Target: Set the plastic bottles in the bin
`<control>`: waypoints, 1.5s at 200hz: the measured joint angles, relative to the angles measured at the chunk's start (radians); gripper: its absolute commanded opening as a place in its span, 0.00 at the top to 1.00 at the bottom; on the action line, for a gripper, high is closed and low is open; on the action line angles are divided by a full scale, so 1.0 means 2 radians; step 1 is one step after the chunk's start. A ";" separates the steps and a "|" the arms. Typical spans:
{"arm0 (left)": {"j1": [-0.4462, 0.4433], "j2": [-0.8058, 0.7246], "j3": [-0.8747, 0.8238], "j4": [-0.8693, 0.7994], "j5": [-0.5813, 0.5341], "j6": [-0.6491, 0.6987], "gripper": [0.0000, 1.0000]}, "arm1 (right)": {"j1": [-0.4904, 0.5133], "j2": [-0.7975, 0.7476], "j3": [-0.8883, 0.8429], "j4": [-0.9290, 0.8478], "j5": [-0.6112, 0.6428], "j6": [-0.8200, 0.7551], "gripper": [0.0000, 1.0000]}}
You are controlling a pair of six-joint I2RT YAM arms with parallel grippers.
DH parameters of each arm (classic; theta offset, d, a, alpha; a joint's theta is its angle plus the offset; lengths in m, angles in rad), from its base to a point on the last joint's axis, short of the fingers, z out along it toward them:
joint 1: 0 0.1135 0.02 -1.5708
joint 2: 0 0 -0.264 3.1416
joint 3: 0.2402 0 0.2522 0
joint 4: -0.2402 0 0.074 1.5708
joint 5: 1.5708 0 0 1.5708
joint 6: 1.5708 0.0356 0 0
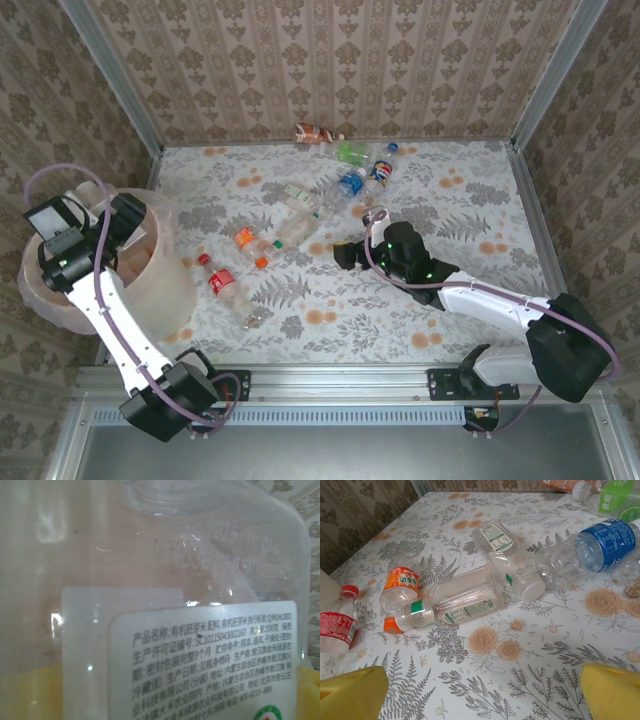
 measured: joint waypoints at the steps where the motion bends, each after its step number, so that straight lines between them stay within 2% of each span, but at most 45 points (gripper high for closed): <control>1: 0.000 0.000 0.000 0.000 0.000 0.000 0.21 | 0.000 0.000 0.000 0.000 0.000 0.000 0.00; 42: -0.010 0.005 -0.013 0.020 0.008 -0.009 0.15 | 0.001 0.000 0.001 0.000 0.000 0.000 0.00; 99: -0.010 0.007 -0.013 0.028 0.009 -0.014 0.00 | 0.004 0.000 0.001 -0.002 0.000 0.000 0.00; 178: -0.010 0.007 -0.013 0.029 0.007 -0.016 0.00 | 0.004 -0.002 0.001 -0.002 0.000 0.000 0.00; 252: -0.010 0.006 0.003 -0.009 -0.045 0.000 0.00 | 0.004 -0.002 0.001 -0.002 0.000 0.000 0.00; 300: -0.010 0.008 0.011 -0.027 -0.046 0.019 0.00 | 0.004 -0.001 0.001 -0.002 0.000 0.000 0.00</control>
